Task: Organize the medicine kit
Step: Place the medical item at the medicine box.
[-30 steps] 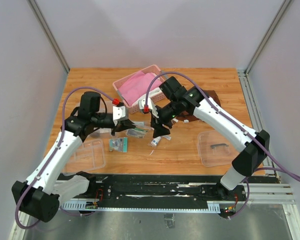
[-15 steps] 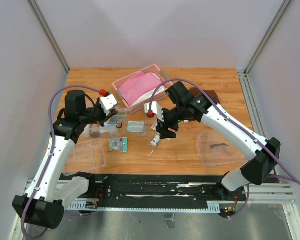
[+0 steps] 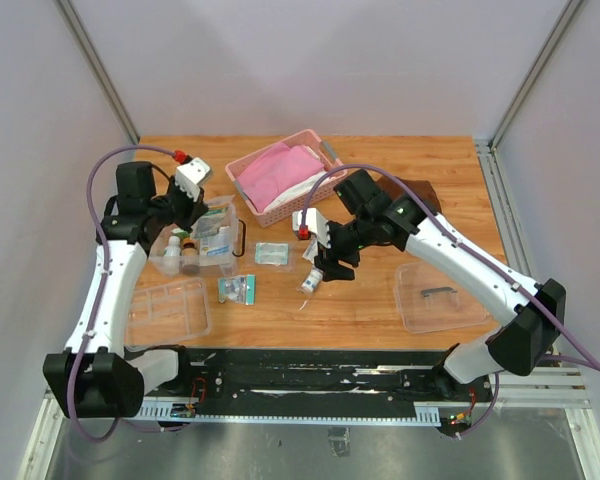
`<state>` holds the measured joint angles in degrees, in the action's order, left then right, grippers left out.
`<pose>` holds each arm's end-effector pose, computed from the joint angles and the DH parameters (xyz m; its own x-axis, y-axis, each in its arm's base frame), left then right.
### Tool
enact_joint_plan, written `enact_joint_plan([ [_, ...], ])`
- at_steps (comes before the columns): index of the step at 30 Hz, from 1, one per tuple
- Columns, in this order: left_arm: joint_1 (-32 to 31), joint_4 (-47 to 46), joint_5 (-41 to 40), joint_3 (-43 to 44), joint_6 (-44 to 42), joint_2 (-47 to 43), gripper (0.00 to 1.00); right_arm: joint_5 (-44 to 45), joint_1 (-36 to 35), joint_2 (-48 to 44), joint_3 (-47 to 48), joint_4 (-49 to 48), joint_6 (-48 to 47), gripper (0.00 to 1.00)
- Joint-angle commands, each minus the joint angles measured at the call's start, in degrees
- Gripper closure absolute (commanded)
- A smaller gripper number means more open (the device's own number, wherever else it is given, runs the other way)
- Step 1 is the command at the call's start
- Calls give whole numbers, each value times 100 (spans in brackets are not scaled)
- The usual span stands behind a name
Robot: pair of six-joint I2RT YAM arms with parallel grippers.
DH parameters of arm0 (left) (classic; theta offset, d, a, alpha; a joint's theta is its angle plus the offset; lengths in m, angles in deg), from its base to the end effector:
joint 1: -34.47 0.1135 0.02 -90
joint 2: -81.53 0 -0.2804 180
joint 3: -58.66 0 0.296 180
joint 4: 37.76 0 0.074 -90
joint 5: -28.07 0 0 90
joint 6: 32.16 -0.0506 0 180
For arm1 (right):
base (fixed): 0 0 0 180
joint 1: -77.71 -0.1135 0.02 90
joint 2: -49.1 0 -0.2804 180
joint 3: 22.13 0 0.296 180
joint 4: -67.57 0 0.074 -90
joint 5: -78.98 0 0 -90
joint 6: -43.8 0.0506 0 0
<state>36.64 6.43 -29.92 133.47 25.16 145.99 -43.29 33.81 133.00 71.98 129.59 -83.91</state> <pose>0.2882 -0.0159 0.3546 -0.2482 0.4488 -0.8585 0.6438 0.7386 0.2000 0.2361 0.2647 0.3530 0.0561 -0.6638 -0.7458 -0.9984 -0.0324 -0.0462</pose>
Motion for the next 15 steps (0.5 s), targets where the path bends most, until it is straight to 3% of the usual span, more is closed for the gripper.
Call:
enact_joint_plan([
  [1,89,91,-333,-59,324,180,100,29,-64,-22,-83,-49,28,37],
  [8,158,-282,-522,-571,723,360,100,30,-65,-32,-118,-49,2,37],
  [15,252,-383,12,-770,845,776,100,4,-63,29,-123,-49,1,37],
])
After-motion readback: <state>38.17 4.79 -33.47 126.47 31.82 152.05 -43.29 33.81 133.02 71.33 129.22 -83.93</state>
